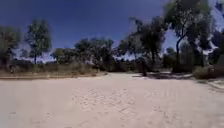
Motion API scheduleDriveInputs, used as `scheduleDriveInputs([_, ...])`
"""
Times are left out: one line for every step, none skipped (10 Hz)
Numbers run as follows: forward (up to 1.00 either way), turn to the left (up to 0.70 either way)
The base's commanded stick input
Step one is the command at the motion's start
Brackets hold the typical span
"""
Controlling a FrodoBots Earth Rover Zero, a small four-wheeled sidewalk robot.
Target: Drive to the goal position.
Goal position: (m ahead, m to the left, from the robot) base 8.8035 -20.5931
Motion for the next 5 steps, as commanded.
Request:
scheduleDriveInputs([0.0, -0.85])
scheduleDriveInputs([0.0, -0.85])
scheduleDriveInputs([0.0, -0.85])
scheduleDriveInputs([0.0, -0.85])
scheduleDriveInputs([0.0, -0.85])
